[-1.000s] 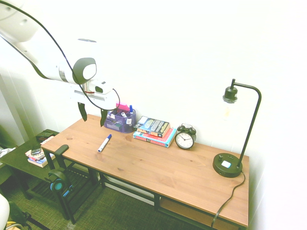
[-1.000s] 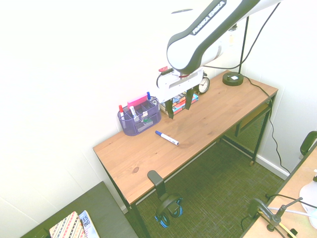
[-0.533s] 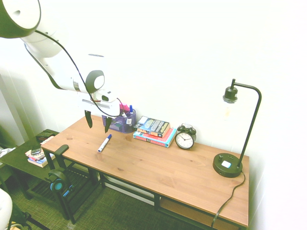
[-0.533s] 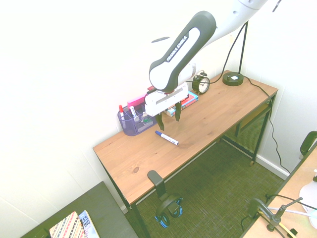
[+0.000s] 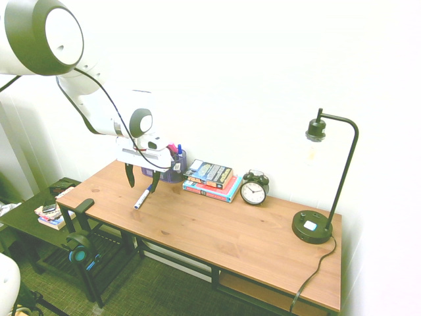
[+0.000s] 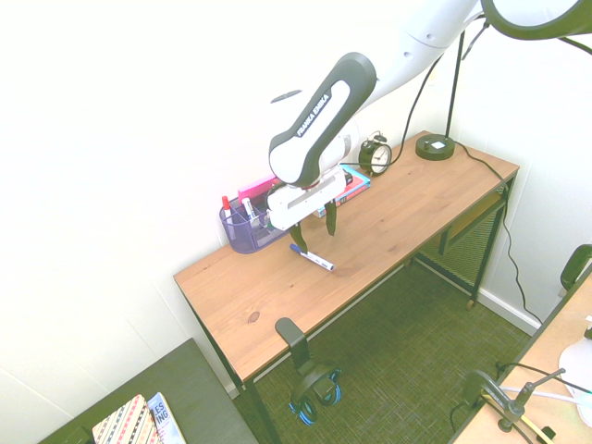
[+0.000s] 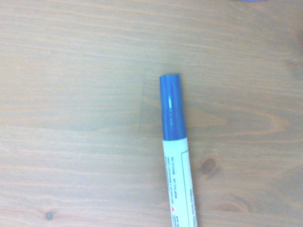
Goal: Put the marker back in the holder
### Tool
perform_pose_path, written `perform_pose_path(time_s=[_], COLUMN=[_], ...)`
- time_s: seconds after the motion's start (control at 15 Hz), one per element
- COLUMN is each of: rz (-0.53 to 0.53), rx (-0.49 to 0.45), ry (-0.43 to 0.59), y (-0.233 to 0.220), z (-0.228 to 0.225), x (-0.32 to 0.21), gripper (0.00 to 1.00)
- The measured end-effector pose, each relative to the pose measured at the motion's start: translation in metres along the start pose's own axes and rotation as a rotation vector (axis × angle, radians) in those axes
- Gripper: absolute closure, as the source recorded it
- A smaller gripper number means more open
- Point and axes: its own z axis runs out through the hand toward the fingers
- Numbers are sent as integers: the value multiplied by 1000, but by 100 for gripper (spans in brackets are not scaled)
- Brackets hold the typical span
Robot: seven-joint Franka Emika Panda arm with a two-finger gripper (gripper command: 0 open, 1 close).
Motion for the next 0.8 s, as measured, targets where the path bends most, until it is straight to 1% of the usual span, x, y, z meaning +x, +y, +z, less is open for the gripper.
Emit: perform_pose_path(time_s=[0.53, 0.6, 0.8], rz=[6, 7, 1], rx=[-33, -36, -42], ry=[-38, -43, -48], y=[-20, -22, -29], z=[33, 37, 39], x=[11, 12, 12], gripper=[0, 100, 100])
